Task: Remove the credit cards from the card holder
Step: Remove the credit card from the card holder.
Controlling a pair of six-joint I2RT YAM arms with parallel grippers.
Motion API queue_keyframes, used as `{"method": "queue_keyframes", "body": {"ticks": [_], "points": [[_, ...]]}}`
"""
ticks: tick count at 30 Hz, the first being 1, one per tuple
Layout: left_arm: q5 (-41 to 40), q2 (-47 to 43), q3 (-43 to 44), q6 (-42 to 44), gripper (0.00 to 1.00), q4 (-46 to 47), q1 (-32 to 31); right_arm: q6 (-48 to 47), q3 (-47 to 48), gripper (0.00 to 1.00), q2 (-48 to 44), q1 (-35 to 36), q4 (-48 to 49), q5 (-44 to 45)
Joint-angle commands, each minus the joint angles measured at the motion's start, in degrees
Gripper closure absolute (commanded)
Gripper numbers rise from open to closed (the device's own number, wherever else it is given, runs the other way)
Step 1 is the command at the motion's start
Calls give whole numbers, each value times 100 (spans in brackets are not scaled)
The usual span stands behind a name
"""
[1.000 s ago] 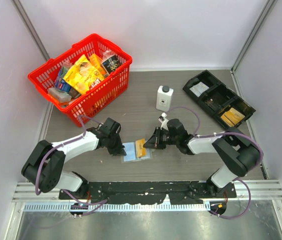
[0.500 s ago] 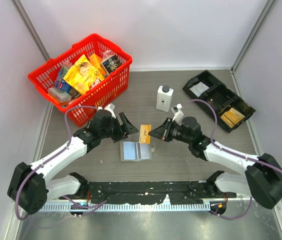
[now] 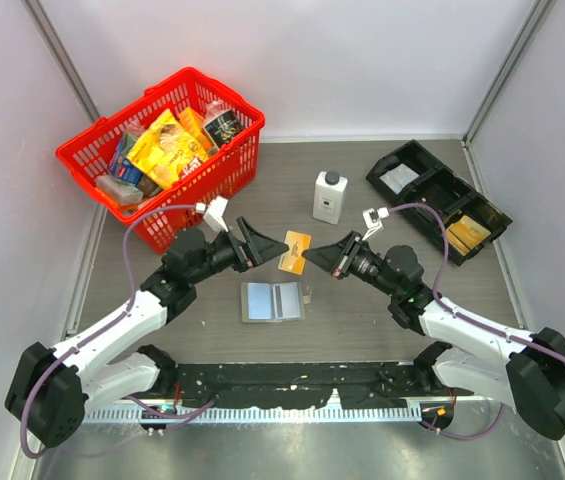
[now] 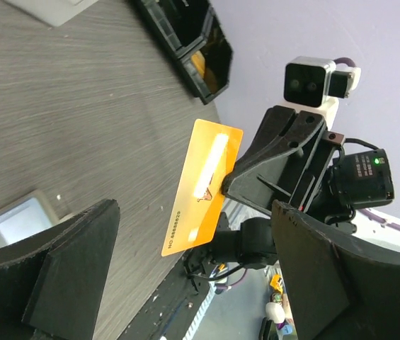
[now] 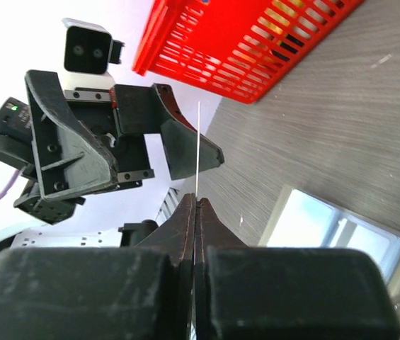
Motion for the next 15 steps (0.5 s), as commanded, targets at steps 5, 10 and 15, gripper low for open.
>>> {"method": "queue_keyframes", "body": {"ticks": [5,10,15], "points": [[341,203,176,-193,18,1178,-142,93,106,99,-211,-17,949,286],[341,273,212,-281,27,1310,-195,40,238,99,-220,-26,958,259],[394,291,176,-404,37,1486,-274,84,230,99,-290,-52,967,286]]}}
